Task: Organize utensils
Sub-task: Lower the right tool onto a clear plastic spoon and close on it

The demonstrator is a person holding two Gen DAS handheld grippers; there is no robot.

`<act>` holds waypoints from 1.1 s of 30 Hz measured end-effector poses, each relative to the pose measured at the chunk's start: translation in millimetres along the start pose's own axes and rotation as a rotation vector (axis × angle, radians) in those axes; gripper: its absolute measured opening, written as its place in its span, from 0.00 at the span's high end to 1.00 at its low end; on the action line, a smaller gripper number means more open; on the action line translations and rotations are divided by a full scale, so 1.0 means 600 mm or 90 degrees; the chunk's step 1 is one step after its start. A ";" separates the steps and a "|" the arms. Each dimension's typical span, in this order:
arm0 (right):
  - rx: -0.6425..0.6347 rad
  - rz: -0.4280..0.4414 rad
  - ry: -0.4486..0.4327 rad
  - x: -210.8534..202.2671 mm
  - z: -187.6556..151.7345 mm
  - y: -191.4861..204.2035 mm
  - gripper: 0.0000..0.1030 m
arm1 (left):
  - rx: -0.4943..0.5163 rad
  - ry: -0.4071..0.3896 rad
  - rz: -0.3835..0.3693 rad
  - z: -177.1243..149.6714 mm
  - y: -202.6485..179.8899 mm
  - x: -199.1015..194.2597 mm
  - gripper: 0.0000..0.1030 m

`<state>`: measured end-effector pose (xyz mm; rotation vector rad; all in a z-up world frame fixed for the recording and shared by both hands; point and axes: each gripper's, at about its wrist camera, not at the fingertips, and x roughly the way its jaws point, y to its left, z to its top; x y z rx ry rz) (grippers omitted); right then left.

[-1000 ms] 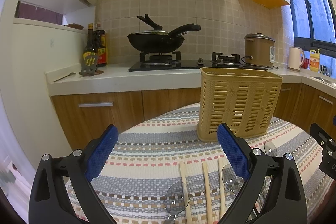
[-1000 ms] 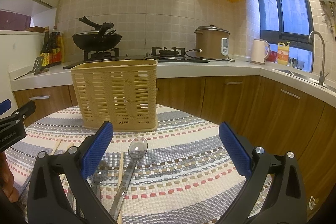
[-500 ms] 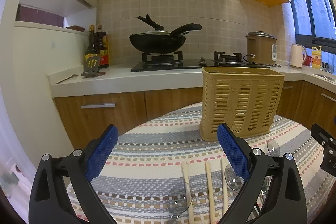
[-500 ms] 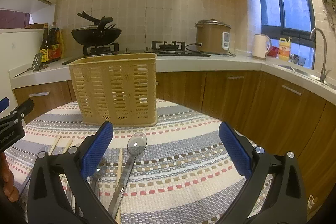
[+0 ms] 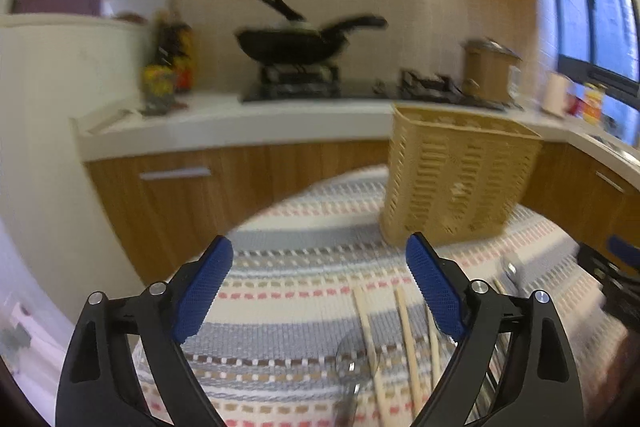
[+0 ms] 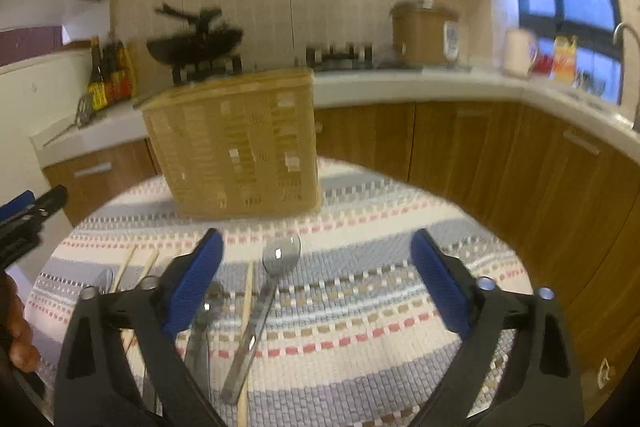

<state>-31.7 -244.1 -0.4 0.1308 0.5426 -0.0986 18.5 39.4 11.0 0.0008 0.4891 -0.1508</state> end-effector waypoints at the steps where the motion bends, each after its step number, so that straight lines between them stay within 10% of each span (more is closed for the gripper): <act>1: -0.001 0.005 0.017 0.005 0.004 -0.001 0.27 | 0.001 0.024 -0.021 0.004 0.009 0.004 0.17; 6: -0.007 0.046 0.144 0.048 0.017 0.002 0.40 | 0.023 0.215 -0.109 -0.009 0.043 0.060 0.21; 13: 0.042 0.090 0.267 0.104 0.005 -0.007 0.49 | 0.001 0.356 -0.190 -0.049 0.029 0.106 0.29; 33: 0.054 0.021 0.341 0.225 0.037 0.049 0.61 | -0.015 0.427 -0.163 -0.045 0.018 0.162 0.45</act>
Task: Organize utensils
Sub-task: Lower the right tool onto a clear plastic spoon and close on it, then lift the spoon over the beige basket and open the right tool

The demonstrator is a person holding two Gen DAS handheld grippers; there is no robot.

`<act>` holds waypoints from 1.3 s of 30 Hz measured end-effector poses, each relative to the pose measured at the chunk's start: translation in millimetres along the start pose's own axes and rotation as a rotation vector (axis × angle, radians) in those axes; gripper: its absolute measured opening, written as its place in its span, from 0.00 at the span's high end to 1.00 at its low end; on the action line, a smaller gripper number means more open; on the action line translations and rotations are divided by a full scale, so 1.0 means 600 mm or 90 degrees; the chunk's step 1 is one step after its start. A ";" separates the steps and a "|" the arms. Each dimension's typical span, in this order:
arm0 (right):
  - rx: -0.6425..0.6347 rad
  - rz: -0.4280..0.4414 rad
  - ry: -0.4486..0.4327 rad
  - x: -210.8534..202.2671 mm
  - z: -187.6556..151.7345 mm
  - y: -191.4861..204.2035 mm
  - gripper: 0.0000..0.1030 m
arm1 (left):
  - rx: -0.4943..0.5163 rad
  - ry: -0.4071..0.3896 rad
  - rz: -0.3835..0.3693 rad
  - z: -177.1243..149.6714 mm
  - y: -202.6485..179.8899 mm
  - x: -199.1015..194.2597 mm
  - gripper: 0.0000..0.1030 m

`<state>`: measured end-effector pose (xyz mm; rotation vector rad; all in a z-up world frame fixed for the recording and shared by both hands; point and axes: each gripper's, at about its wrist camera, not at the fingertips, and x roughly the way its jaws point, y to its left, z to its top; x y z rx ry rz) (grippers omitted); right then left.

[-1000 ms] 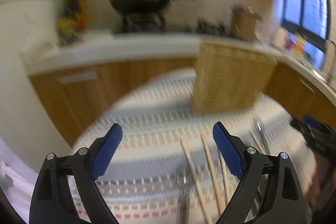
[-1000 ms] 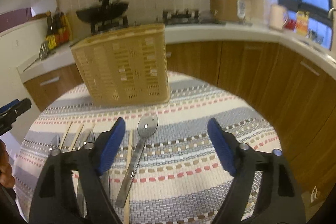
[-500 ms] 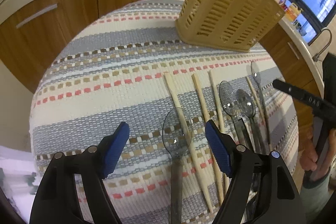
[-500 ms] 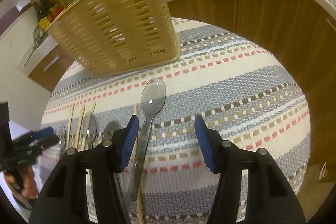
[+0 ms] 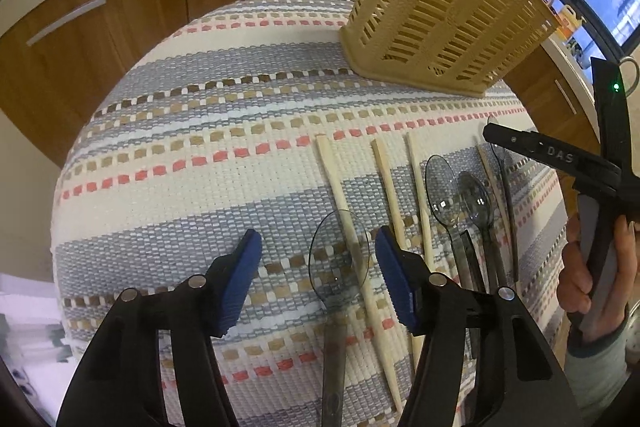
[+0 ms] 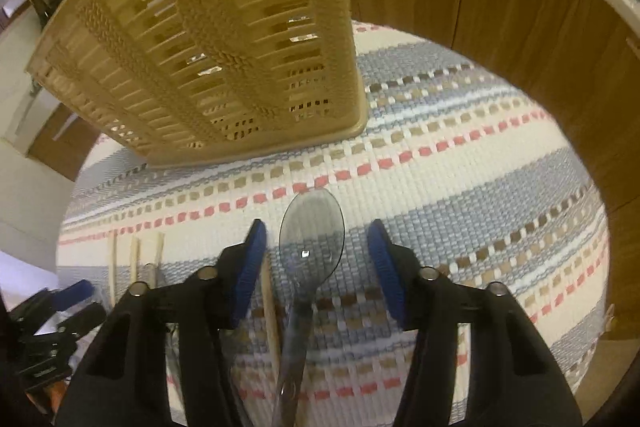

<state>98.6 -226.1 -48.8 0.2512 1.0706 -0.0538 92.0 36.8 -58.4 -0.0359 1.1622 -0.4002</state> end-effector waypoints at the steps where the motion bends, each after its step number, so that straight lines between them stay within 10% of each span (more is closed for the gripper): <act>1: -0.004 -0.009 -0.001 0.002 0.001 0.004 0.63 | 0.002 -0.001 0.006 -0.002 -0.001 -0.002 0.45; 7: -0.011 -0.023 0.000 0.009 0.002 0.019 0.64 | 0.039 -0.008 0.086 -0.002 -0.044 0.012 0.40; 11: -0.032 -0.046 -0.005 0.014 -0.006 0.035 0.71 | 0.062 -0.018 0.154 -0.008 -0.060 0.013 0.69; 18: -0.041 -0.024 -0.027 -0.007 -0.023 0.021 0.71 | 0.020 -0.057 0.085 -0.005 -0.037 -0.021 0.71; 29: -0.120 0.081 -0.258 -0.206 -0.066 0.016 0.72 | 0.028 -0.324 0.050 0.018 -0.073 -0.201 0.71; 39: -0.100 0.110 -0.494 -0.359 0.039 0.019 0.72 | 0.044 -0.542 0.022 0.144 -0.171 -0.323 0.71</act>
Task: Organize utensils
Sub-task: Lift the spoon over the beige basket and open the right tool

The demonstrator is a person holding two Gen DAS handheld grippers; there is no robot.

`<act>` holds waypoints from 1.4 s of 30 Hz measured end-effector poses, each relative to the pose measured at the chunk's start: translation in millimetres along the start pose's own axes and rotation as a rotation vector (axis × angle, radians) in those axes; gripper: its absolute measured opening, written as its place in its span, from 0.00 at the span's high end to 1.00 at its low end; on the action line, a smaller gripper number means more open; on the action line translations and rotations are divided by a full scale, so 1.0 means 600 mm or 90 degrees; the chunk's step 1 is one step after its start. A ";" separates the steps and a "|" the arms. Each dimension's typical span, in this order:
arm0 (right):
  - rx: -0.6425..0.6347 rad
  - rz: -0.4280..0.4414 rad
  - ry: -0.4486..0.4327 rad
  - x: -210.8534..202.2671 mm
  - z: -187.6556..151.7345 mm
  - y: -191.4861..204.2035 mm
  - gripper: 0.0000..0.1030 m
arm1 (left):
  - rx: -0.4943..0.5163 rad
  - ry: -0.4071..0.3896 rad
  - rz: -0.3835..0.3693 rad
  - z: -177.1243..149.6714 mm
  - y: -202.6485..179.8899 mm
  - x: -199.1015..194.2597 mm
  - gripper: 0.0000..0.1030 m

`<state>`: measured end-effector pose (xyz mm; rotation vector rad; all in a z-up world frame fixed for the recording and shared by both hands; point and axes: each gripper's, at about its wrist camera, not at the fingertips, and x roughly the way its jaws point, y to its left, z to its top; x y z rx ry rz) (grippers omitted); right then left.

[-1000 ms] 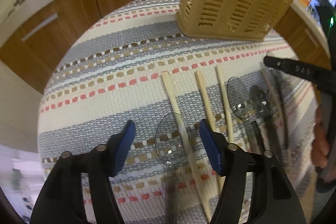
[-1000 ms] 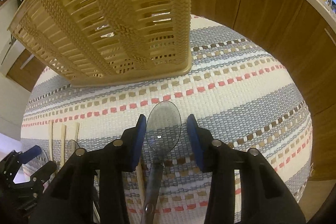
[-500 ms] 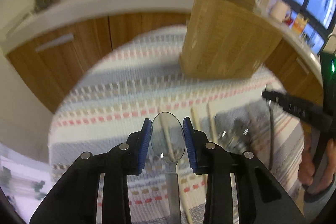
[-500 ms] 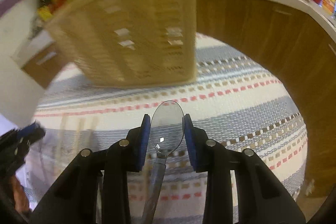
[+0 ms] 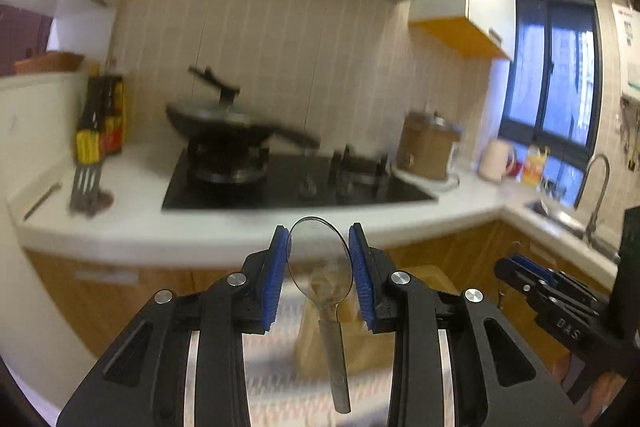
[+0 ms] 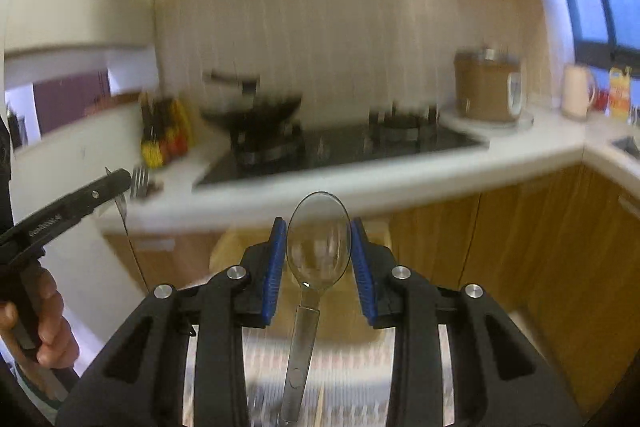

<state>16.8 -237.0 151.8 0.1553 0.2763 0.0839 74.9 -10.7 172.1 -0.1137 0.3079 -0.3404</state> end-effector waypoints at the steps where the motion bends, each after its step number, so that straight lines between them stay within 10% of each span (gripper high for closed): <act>1: -0.001 -0.007 -0.025 0.003 0.020 0.001 0.72 | -0.009 -0.016 -0.004 0.014 -0.005 0.007 0.71; 8: -0.028 -0.099 -0.131 0.077 0.060 -0.007 0.72 | -0.009 -0.059 -0.004 0.043 -0.013 0.075 0.71; 19: -0.078 -0.141 -0.110 0.173 -0.022 -0.019 0.72 | 0.006 -0.021 0.006 -0.035 0.010 0.166 0.71; 36: -0.054 -0.093 -0.046 0.053 -0.051 -0.015 0.50 | -0.018 0.026 -0.034 -0.055 0.041 0.063 0.57; 42: -0.076 -0.068 0.064 0.008 -0.078 0.012 0.50 | -0.013 0.163 -0.042 -0.109 0.066 0.024 0.57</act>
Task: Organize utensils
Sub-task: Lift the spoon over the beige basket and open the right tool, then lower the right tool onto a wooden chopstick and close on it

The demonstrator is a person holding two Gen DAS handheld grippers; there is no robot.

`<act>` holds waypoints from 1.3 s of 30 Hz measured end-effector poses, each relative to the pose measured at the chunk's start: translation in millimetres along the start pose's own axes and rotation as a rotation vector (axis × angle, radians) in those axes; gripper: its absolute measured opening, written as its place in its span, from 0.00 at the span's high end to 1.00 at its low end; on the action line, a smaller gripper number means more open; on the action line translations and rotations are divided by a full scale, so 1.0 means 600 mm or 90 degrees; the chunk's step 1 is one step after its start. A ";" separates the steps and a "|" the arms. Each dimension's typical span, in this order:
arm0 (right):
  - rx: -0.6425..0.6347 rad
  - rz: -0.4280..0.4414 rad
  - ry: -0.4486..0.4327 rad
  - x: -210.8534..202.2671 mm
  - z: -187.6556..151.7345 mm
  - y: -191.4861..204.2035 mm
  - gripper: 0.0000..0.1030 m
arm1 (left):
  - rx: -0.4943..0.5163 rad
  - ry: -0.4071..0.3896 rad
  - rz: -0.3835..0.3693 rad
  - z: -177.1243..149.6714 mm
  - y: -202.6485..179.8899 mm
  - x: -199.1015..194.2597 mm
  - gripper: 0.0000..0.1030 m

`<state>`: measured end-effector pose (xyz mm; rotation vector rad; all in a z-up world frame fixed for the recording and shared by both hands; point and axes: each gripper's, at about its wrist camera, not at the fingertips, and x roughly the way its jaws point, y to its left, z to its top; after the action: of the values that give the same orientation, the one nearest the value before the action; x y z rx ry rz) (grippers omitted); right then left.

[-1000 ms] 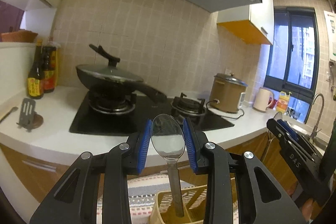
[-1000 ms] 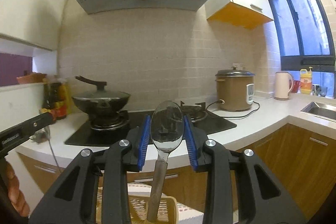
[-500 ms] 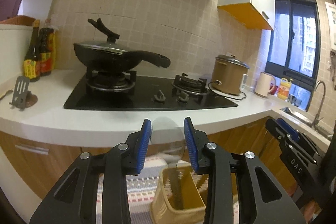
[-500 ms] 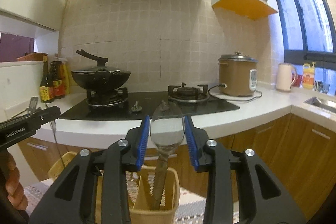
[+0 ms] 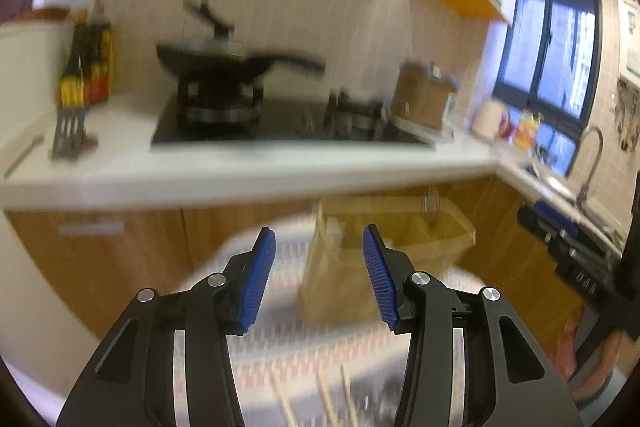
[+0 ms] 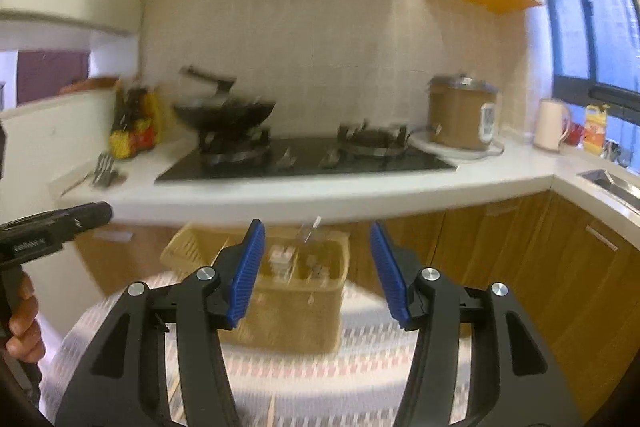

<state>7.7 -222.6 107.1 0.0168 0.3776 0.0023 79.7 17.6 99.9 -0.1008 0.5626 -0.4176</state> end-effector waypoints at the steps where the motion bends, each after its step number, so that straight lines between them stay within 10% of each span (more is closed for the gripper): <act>1: -0.002 0.009 0.025 -0.003 -0.007 0.004 0.50 | -0.008 0.025 -0.004 -0.011 0.008 0.002 0.57; 11: 0.055 0.091 0.299 0.084 -0.092 0.016 0.52 | -0.051 0.293 0.002 -0.138 0.074 0.112 0.57; 20: 0.097 0.123 0.504 0.179 -0.190 0.030 0.75 | 0.007 0.334 0.063 -0.177 0.056 0.171 0.64; 31: -0.040 0.048 0.541 0.194 -0.226 0.093 0.89 | 0.081 0.331 0.117 -0.180 0.014 0.194 0.67; 39: -0.066 0.061 0.521 0.191 -0.231 0.112 0.96 | 0.126 0.325 0.160 -0.177 -0.009 0.207 0.95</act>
<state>63.0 -152.6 -62.8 -0.0718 1.1939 0.1266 115.9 -36.3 -50.4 0.2721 1.0201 -0.2488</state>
